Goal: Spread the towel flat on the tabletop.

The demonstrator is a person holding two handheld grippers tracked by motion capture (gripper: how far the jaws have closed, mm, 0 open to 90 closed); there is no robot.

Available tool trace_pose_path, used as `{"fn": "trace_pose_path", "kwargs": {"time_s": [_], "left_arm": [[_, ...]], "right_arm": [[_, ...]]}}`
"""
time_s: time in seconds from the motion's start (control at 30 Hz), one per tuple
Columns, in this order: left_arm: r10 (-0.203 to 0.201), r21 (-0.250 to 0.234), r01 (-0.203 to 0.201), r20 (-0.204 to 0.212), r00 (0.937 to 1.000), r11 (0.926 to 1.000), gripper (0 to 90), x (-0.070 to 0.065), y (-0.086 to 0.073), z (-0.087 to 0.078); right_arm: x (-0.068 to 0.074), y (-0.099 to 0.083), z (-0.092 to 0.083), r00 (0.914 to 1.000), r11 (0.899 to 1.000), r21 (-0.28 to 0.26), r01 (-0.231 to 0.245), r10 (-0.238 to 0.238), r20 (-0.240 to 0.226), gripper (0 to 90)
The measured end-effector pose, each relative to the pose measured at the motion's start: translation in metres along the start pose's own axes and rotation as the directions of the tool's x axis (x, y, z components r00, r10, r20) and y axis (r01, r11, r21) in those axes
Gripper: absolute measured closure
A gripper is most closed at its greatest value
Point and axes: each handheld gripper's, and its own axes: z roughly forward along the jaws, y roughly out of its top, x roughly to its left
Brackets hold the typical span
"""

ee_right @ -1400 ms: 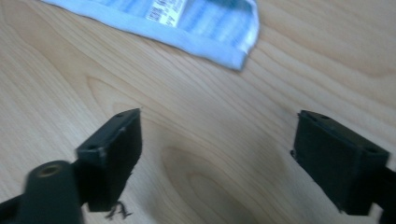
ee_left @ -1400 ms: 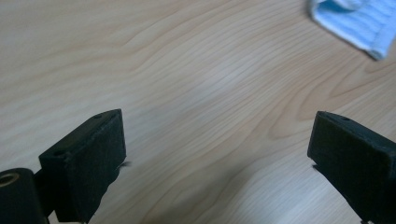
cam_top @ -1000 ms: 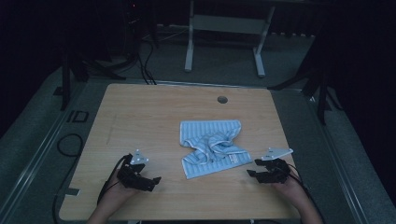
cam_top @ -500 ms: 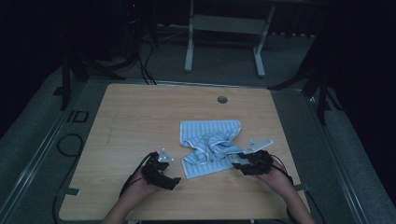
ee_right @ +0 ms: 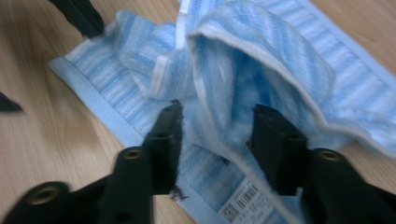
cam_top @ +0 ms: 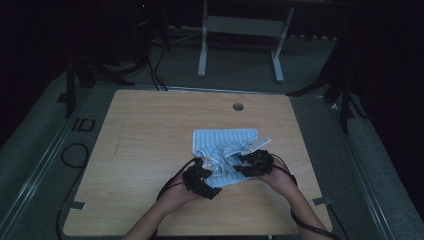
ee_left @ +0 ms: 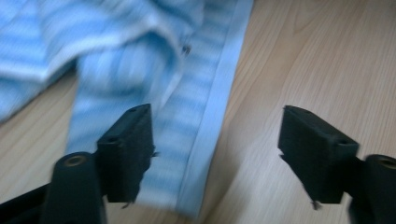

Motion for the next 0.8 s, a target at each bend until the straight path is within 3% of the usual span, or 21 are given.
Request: {"fn": "trace_pose_path", "kwargs": {"time_s": [0.07,0.2,0.3,0.33,0.4,0.57,0.7,0.73,0.8], "left_arm": [[-0.016,-0.011,0.016,0.016,0.9998,0.9998,29.6,0.002,0.008,0.006],[-0.025,0.003,0.025,0.004,0.9997,0.9997,32.4,0.007,0.019,0.019],[-0.034,0.008,0.034,-0.011,0.9994,0.9994,34.7,0.010,0.022,0.024],[-0.052,0.004,0.053,-0.019,0.9984,0.9986,39.1,0.015,0.024,0.027],[-0.061,-0.005,0.061,-0.043,0.9972,0.9981,44.5,0.018,0.027,0.030],[-0.086,-0.022,0.084,-0.086,0.9926,0.9962,59.4,0.023,0.035,0.036],[-0.097,-0.030,0.095,-0.102,0.9900,0.9951,83.0,0.025,0.037,0.036],[-0.093,-0.042,0.089,-0.118,0.9887,0.9951,86.4,0.023,0.036,0.031],[-0.098,-0.063,0.091,-0.108,0.9894,0.9938,87.2,0.021,0.034,0.021]], "right_arm": [[-0.001,0.002,0.002,1.0000,1.000,0.006,0.005,-0.005,0.001,56.9],[-0.002,0.004,0.005,0.9996,0.999,0.024,0.028,-0.028,0.001,62.6],[-0.003,0.004,0.009,0.9993,0.998,0.059,0.037,-0.038,0.003,75.4],[-0.003,0.004,0.010,0.9991,0.997,0.068,0.041,-0.042,0.006,82.8],[-0.003,0.003,0.011,0.9990,0.997,0.072,0.040,-0.041,0.015,86.0],[-0.003,0.001,0.010,0.9995,0.998,0.063,0.031,-0.032,0.004,87.0],[-0.003,-0.001,0.008,0.9995,0.998,0.058,0.032,-0.032,0.003,87.1],[-0.003,-0.003,0.005,0.9996,0.999,0.048,0.026,-0.026,0.005,87.1],[-0.001,-0.006,0.001,0.9997,0.999,0.038,0.022,-0.022,0.005,87.1]]}}
